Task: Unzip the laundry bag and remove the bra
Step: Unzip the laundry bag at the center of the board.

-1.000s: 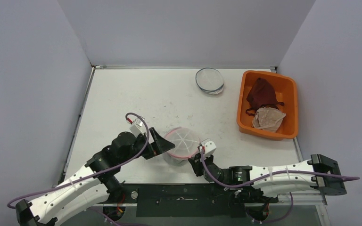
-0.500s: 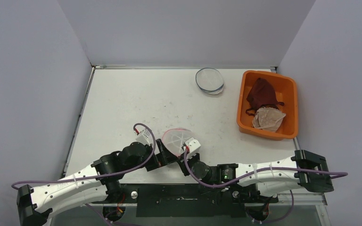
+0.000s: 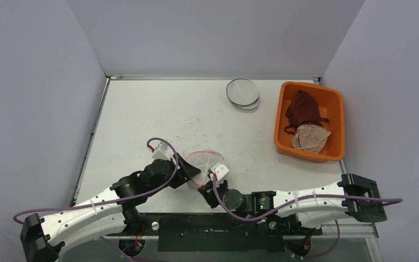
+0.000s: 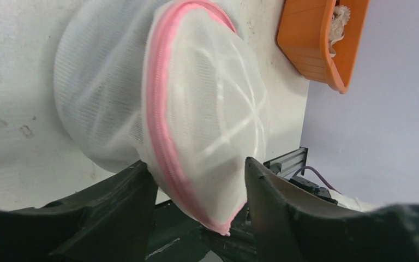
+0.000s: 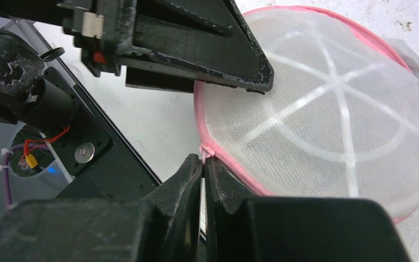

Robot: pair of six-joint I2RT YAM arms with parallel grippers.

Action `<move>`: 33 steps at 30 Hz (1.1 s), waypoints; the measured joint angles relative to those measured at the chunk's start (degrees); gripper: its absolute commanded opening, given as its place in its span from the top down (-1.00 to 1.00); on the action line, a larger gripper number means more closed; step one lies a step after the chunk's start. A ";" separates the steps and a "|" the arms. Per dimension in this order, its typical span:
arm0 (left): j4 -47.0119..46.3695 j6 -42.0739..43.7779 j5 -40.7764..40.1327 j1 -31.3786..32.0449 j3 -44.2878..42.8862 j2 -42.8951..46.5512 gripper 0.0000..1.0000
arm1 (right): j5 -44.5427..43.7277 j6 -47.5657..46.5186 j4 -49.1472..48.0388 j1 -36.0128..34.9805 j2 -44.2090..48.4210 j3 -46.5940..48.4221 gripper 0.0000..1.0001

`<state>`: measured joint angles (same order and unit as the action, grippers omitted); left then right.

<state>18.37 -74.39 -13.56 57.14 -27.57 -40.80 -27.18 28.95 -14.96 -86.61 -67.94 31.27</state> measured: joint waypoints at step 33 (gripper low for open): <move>-10.21 10.38 16.85 -11.58 -0.07 -5.44 0.92 | -11.30 7.87 18.03 0.79 17.14 -5.18 0.90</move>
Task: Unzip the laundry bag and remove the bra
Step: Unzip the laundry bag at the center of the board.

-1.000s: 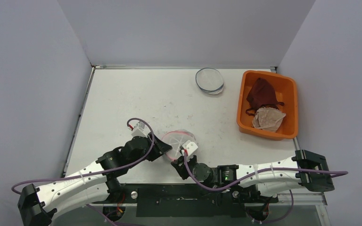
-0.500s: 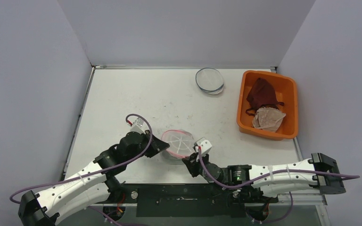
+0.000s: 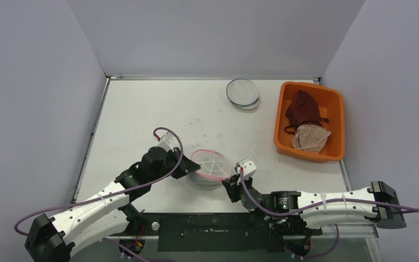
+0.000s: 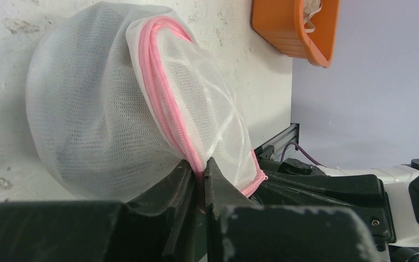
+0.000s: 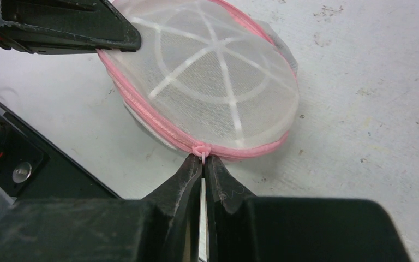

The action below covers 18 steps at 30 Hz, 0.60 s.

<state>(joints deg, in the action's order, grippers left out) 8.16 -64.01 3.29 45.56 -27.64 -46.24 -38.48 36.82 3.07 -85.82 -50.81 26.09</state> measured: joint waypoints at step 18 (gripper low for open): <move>3.56 10.62 10.38 -9.70 -10.86 -8.70 -0.92 | 3.52 -2.73 -7.30 2.27 -6.71 -2.34 0.89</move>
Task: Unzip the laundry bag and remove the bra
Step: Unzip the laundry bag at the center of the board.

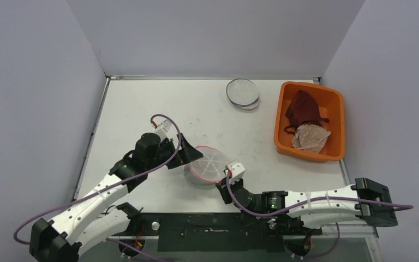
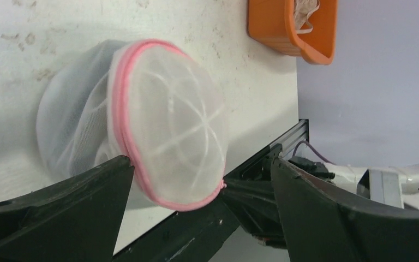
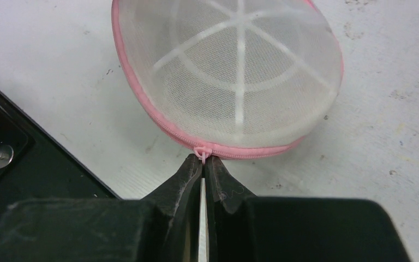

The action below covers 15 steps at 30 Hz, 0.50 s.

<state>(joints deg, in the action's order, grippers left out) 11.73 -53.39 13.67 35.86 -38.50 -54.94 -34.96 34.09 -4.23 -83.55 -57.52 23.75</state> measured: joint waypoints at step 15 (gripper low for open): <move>25.64 -4.09 -5.05 1.25 6.71 30.56 -0.93 | 8.37 -5.92 -9.88 0.35 -14.14 11.61 0.89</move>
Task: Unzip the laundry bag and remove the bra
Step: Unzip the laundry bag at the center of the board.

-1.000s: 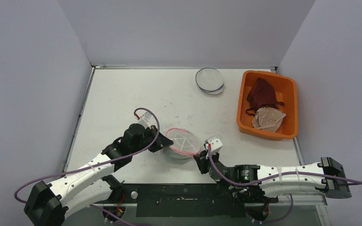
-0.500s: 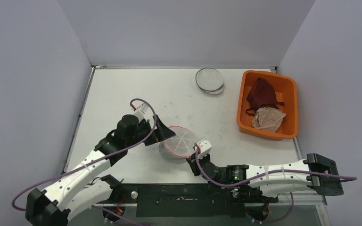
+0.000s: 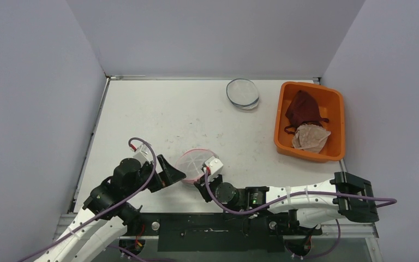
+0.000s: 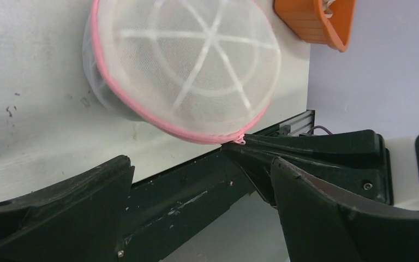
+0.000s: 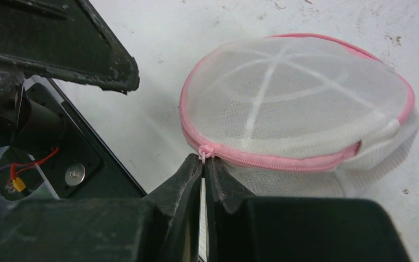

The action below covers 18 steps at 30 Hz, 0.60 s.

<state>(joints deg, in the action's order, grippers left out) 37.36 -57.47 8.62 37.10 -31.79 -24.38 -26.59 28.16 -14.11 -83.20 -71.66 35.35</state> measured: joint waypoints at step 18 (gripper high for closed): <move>-17.14 -21.81 -6.91 9.46 12.59 -2.10 -0.17 | 5.05 -2.29 -2.99 -0.92 -4.15 1.31 0.89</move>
<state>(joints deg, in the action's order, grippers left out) 20.23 -79.29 1.72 46.57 -19.20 -26.48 -21.54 25.87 -17.10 -84.12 -75.81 36.67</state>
